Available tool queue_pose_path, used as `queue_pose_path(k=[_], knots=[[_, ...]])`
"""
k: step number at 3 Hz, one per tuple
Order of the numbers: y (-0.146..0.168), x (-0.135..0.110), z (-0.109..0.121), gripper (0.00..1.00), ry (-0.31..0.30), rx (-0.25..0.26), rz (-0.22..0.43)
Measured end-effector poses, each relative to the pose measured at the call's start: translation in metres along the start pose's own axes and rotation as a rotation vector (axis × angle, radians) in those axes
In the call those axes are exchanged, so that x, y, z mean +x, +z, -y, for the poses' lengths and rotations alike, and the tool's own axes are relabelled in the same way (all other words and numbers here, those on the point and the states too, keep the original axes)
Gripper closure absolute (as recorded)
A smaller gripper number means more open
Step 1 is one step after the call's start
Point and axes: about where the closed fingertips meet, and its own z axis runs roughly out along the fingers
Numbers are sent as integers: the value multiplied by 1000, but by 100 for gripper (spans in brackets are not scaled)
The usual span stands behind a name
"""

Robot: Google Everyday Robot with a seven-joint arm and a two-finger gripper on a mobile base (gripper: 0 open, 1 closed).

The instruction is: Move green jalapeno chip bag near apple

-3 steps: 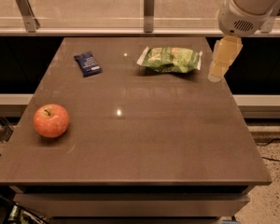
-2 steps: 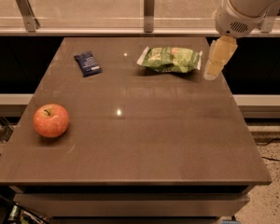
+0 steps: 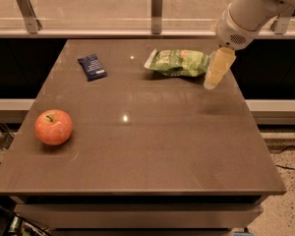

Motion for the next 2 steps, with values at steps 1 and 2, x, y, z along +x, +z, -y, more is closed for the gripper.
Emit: queue_pose_path(k=[1,2], knots=[[19,-1,10,0,-9,-6,8],[36,-4,16,0,-19,-6,-10]])
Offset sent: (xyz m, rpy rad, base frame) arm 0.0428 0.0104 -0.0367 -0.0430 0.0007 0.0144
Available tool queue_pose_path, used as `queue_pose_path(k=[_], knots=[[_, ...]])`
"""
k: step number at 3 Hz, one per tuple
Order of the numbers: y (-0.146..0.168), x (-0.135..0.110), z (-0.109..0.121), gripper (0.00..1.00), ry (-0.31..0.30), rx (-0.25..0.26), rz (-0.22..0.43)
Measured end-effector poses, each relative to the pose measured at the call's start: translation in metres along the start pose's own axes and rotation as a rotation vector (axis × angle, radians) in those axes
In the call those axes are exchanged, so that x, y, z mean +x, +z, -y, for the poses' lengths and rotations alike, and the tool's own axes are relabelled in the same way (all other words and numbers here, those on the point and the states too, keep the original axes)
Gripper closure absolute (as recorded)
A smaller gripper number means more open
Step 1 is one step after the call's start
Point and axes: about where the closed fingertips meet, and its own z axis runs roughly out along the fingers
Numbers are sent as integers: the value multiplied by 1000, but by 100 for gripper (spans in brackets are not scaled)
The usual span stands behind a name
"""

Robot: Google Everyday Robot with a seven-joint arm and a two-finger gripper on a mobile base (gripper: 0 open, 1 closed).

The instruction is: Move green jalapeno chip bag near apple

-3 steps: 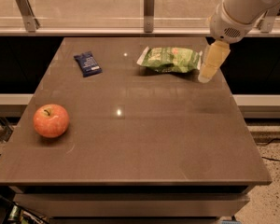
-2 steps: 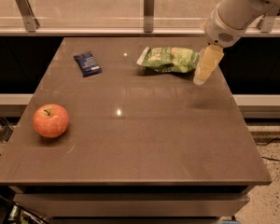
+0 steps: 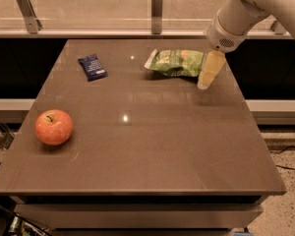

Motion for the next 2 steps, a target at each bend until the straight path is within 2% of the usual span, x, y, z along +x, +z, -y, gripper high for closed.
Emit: queue_pose_path(k=[2], knots=[[18,-3,6,0,-14,1,-42]])
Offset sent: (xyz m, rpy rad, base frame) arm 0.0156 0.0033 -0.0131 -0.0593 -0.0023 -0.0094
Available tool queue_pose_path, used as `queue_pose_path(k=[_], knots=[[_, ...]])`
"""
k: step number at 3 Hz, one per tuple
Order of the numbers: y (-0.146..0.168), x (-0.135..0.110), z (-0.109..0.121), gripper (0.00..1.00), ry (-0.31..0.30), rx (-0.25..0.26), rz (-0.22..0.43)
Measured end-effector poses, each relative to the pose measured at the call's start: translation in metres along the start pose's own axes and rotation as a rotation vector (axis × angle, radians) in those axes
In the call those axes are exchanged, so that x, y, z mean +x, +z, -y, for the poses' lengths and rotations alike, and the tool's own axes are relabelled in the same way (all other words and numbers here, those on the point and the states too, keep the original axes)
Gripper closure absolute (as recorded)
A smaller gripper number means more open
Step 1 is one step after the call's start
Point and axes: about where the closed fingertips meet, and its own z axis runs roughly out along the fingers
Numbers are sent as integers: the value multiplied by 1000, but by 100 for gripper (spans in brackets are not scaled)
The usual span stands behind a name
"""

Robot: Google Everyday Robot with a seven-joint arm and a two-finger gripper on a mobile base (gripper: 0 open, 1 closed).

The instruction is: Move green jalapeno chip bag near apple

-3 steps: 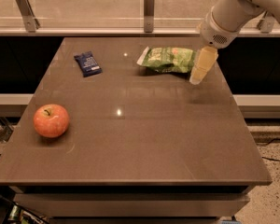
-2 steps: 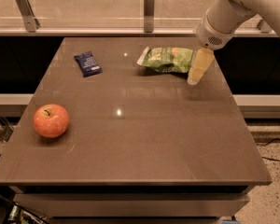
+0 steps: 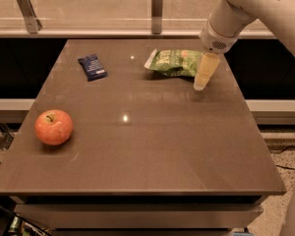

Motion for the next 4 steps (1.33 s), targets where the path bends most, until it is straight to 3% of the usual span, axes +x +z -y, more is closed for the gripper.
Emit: queue_pose_path(k=[3,4], knots=[[37,-10,16,0,-28,-72,-56],[39,-10,15,18,-28,-75,-56]])
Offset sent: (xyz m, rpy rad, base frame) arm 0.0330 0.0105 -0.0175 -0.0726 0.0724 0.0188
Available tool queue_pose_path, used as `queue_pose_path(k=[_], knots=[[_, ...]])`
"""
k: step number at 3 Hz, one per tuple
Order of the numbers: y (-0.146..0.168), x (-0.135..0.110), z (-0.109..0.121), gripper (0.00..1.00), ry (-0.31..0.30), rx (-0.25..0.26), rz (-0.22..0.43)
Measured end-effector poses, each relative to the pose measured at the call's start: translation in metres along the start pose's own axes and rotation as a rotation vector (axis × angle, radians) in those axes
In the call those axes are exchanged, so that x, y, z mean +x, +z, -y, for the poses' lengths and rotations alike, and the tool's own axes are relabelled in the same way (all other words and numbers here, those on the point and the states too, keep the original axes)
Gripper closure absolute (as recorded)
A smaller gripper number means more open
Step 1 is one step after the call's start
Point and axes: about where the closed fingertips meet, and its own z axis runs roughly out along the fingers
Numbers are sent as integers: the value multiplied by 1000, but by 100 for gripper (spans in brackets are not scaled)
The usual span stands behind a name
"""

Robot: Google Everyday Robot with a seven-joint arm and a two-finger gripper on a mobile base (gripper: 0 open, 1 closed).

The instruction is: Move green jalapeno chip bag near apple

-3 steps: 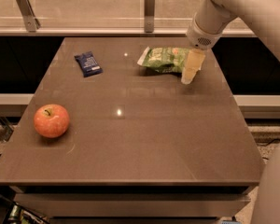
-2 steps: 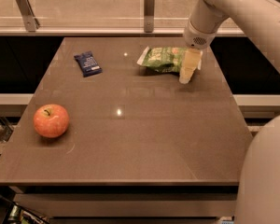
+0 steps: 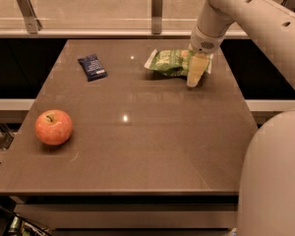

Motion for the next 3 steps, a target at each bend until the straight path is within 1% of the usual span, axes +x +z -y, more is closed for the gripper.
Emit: queue_pose_path(k=[1,3], knots=[[3,-1,0,42,-1,-4,0],[9,-1,-1,87,-3,-11,-1]])
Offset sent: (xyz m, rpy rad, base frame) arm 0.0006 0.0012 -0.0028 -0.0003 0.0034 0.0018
